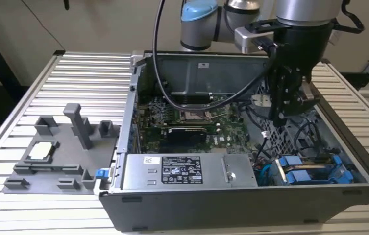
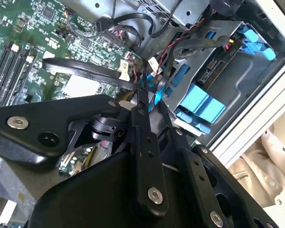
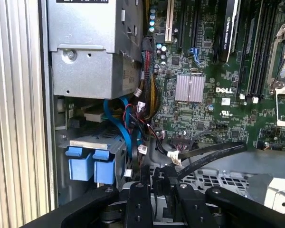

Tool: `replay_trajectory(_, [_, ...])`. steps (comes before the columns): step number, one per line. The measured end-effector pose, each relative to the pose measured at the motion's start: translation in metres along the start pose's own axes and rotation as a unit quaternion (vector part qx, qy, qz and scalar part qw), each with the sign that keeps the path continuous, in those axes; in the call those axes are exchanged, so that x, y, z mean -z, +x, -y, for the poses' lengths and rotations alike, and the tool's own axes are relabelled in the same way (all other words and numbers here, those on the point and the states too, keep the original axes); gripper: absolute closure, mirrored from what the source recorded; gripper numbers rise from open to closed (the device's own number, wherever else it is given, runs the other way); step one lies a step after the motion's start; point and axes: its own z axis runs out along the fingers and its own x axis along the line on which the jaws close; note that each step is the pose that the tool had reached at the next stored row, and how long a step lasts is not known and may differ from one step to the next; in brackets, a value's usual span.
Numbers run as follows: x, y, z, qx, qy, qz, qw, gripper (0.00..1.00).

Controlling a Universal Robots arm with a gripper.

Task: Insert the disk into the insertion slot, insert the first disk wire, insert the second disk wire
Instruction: 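Insert the second disk wire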

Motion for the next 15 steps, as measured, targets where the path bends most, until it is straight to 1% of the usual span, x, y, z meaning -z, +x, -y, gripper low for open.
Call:
replay_trajectory(1, [-0.0005, -0.0001, -0.0002, 0.001, 0.0017, 0.0001, 1.0000, 0.73])
replay_trajectory(5, [-0.0018, -0.0003, -0.0004, 0.004, 0.0112, -0.0002, 0.9999, 0.73])
replay_trajectory(6, [-0.0019, -0.0003, -0.0004, 0.005, 0.0126, -0.0002, 0.9999, 0.73])
replay_trajectory(15, [-0.0021, -0.0003, -0.0004, 0.005, 0.0132, -0.0002, 0.9999, 0.73])
